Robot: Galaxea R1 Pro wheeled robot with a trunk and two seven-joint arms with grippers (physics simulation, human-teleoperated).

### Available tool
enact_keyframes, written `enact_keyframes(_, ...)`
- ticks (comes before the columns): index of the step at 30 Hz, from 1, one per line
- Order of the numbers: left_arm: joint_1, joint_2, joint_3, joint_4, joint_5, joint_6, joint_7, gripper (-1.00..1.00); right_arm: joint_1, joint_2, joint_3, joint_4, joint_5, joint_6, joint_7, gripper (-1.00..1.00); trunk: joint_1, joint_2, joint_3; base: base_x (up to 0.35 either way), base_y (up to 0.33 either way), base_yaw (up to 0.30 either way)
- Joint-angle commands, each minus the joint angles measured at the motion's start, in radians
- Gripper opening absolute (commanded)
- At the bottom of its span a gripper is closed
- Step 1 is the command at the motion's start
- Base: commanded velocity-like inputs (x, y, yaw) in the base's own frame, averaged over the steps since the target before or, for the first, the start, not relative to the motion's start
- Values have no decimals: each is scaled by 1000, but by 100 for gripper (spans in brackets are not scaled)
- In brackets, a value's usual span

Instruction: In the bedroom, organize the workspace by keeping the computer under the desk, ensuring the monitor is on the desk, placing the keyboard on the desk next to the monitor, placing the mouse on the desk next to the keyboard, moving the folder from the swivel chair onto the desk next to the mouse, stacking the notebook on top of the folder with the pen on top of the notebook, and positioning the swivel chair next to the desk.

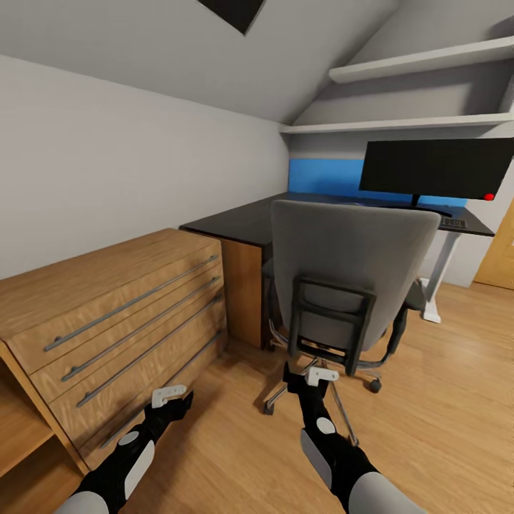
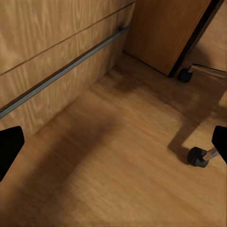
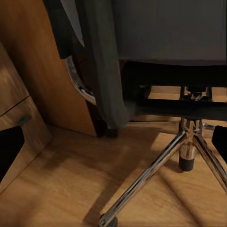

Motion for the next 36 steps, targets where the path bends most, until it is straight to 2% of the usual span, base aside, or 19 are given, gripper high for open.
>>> enact_keyframes(1, -1, -1, 0, 1, 10, -2, -5, 100, -1, -1, 8, 1, -9, -5, -8, 100, 0, 0, 0, -4, 1, -84)
enact_keyframes(11, 0, -14, 0, 1, 9, -2, -3, 100, -1, 1, 7, 0, -11, -5, -10, 100, 0, 0, 6, -1, 0, -212)
enact_keyframes(21, -1, -78, -1, 1, 4, 0, 12, 100, -1, 1, 8, 1, -10, -5, -10, 100, 0, 0, 12, 0, 0, -251)
enact_keyframes(25, -1, -111, -11, 1, 2, 1, 76, 100, -1, 1, 8, 1, -10, -5, -11, 100, 0, 0, 15, 0, 0, -253)
enact_keyframes(26, -1, -123, -25, 1, 2, 1, 114, 100, -1, 1, 8, 1, -10, -5, -11, 100, 0, 0, 15, 0, 0, -253)
enact_keyframes(28, -1, -131, -47, 1, 1, 1, 150, 100, -1, 1, 8, 1, -10, -5, -11, 100, 0, 0, 17, 0, 0, -253)
enact_keyframes(29, -1, -137, -75, 1, 2, 1, 181, 100, -1, 1, 8, 1, -9, -5, -11, 100, 0, 0, 17, 0, 0, -253)
enact_keyframes(33, -1, -146, -144, 1, 4, 3, 228, 100, -1, 2, 9, 1, -8, -5, -11, 100, 0, 0, 20, 0, 0, -252)
enact_keyframes(36, -1, -162, -161, -5, 4, 4, 239, 100, -1, 2, 9, 1, -7, -5, -12, 100, 0, 0, 22, 0, 0, -248)
